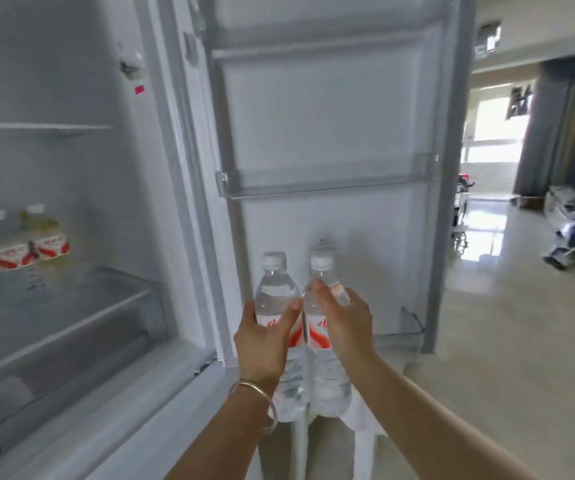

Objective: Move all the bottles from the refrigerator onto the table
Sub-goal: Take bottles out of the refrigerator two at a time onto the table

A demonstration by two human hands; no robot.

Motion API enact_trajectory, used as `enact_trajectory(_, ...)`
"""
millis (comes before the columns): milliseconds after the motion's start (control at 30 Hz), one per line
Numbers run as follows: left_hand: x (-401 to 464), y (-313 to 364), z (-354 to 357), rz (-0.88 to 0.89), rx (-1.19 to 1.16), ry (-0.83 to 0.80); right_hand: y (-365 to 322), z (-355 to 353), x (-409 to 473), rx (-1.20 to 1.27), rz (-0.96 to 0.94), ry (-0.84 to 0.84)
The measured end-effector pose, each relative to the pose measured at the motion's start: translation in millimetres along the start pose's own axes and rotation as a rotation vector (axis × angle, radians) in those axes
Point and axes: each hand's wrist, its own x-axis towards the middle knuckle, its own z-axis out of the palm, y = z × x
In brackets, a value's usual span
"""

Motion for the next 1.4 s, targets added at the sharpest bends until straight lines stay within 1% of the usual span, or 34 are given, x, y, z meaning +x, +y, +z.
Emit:
enact_trajectory(67,-18.8,-2.1,40.6,-0.008,-0.009,-0.056,9.3,-46.4,3.5,-0.022,0.009,0.06)
enact_trajectory(200,-54.5,-0.8,128.1,-0.032,0.017,-0.189,31.8,-143.0,16.7,0.022,0.047,0.199)
enact_trajectory(300,-86.2,1.9,198.4,-0.035,0.019,-0.235,49.7,-213.3,30.7,-0.027,0.072,0.283)
enact_trajectory(433,-122.7,4.5,296.1,-0.08,-0.029,-0.275,67.2,-308.9,59.7,-0.13,0.097,0.312)
enact_trajectory(500,-135.7,5.1,339.3,-0.11,-0.037,-0.26,71.5,-349.3,76.6,-0.201,0.1,0.308)
enact_trajectory(567,-141.9,4.0,378.1,-0.129,-0.042,-0.23,77.3,-381.8,95.5,-0.222,0.113,0.32)
enact_trajectory(667,-142.9,-2.2,424.1,-0.146,-0.02,-0.246,93.7,-416.8,121.2,-0.23,0.15,0.327)
enact_trajectory(800,-123.9,-21.7,472.0,-0.165,0.001,-0.257,122.8,-437.3,164.4,-0.206,0.18,0.324)
enact_trajectory(967,-70.8,-61.0,530.3,-0.182,-0.001,-0.247,159.1,-433.6,242.4,-0.232,0.218,0.297)
enact_trajectory(1067,-24.6,-81.0,563.8,-0.198,-0.032,-0.249,173.6,-423.0,303.2,-0.241,0.238,0.278)
enact_trajectory(1167,31.9,-92.1,594.4,-0.186,0.017,-0.223,175.1,-409.6,364.9,-0.251,0.236,0.255)
enact_trajectory(1267,85.3,-95.3,618.1,-0.141,0.063,-0.188,179.8,-397.8,421.7,-0.189,0.205,0.259)
enact_trajectory(1400,144.7,-107.7,647.4,-0.149,0.031,-0.134,197.4,-378.0,499.4,-0.178,0.168,0.193)
